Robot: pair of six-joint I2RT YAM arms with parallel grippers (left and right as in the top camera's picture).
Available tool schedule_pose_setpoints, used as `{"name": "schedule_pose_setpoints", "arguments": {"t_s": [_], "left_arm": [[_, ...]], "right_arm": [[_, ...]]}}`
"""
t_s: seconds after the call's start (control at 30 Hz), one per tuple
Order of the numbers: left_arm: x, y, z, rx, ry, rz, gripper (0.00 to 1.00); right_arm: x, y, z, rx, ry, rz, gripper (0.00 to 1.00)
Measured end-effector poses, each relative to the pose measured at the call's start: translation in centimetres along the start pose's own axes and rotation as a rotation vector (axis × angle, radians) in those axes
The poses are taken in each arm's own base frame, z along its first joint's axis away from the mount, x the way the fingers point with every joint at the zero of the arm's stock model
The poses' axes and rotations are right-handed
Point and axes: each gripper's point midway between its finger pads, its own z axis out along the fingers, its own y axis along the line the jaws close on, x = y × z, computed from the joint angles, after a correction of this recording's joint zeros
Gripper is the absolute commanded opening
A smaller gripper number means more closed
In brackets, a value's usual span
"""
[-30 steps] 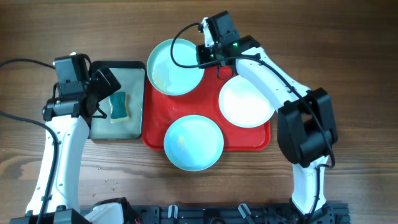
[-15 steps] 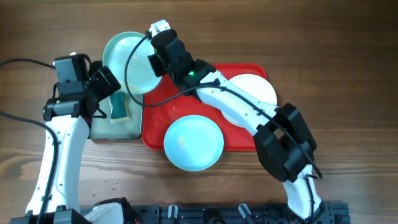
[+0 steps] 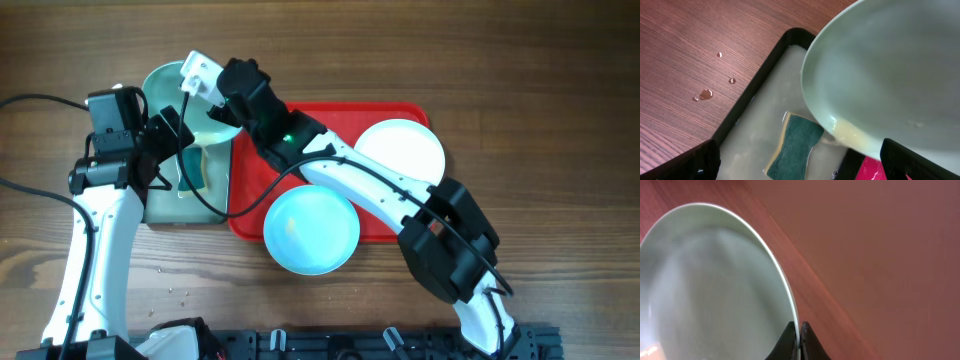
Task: Clean dirty plates on tray and stack at the side
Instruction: 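Lift the teal plate with the right gripper over the black tray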
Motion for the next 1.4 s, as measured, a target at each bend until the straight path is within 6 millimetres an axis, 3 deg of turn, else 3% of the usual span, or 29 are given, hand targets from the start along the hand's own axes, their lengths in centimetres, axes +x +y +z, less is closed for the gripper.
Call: {"name": "schedule_pose_setpoints", "arguments": {"t_s": [0.27,0.53,1.27,1.4], "left_arm": [[0.0,0.0,0.0,0.000,0.000,0.000,1.00],[0.0,0.0,0.0,0.000,0.000,-0.001,1.00],[0.0,0.0,0.0,0.000,0.000,0.000,1.00],[0.0,0.0,0.0,0.000,0.000,-0.001,1.00]], "right_arm": [[-1.4,-0.1,-0.1,0.022,-0.046,-0.239,0.04],[-1.9,-0.2,-0.2,0.027,-0.067,-0.298,0.05],[-1.9,-0.2,-0.2,0.027,-0.067,-0.306,0.05],[-1.7,-0.2,-0.1,0.021,-0.063,-0.199,0.04]]}}
